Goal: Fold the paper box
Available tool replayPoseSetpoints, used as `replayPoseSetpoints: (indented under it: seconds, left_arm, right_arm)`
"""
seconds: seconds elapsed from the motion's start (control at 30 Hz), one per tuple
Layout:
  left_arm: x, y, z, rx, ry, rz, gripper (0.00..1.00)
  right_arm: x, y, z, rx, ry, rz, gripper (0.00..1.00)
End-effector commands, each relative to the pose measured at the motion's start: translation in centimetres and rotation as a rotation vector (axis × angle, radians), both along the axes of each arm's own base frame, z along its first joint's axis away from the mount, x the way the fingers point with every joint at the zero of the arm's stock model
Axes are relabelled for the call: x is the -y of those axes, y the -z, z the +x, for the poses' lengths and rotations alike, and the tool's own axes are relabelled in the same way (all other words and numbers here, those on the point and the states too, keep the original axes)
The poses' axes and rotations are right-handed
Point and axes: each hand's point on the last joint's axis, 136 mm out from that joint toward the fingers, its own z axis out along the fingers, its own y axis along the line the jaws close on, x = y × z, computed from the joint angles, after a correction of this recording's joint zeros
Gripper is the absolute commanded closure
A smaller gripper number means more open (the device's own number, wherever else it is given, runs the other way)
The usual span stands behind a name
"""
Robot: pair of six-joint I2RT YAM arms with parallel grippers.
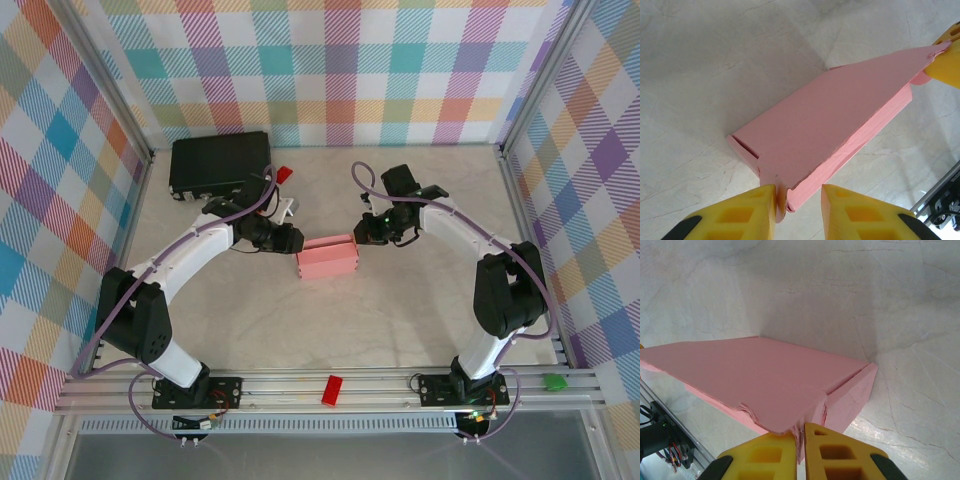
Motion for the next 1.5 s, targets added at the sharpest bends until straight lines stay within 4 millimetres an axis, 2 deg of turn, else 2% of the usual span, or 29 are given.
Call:
replayPoseSetpoints:
  seconds: [0.0, 0.1, 0.3, 0.63, 0.97, 1.47]
  left_arm:
    - [0.08, 0.65, -1.02, -0.044, 0.015, 0.0, 0.71]
    - [-0.01, 0.87, -1.2, -0.056, 0.016, 0.009, 0.7]
    - [-0.58, 1.29, -1.28, -0.057, 0.001, 0.042, 0.62]
    - [-0.54, 1.57, -1.54, -0.073, 0.005, 0.054, 0.6]
    - [0.09, 1.21, -1.45, -0.07, 0.017, 0.034, 0.73]
    - [0.09, 1.38, -1.51, -0.074, 0.016, 0.037, 0.79]
  right_arm:
    - [-0.36, 0.32, -0.17, -0.016, -0.02, -0.013, 0.88]
    - [-0.4, 0.19, -0.14, -0.013, -0.02, -0.01, 0.88]
    - [-0.42, 0.2, -0.11, -0.012, -0.023, -0.01, 0.88]
    - [-0.48, 0.25, -0.13, -0.017, -0.021, -0.011, 0.88]
    - [-0.46, 0.32, -0.11, -0.017, -0.023, -0.012, 0.88]
    - [-0.51, 0.49, -0.2, -0.021, -0.025, -0.012, 0.88]
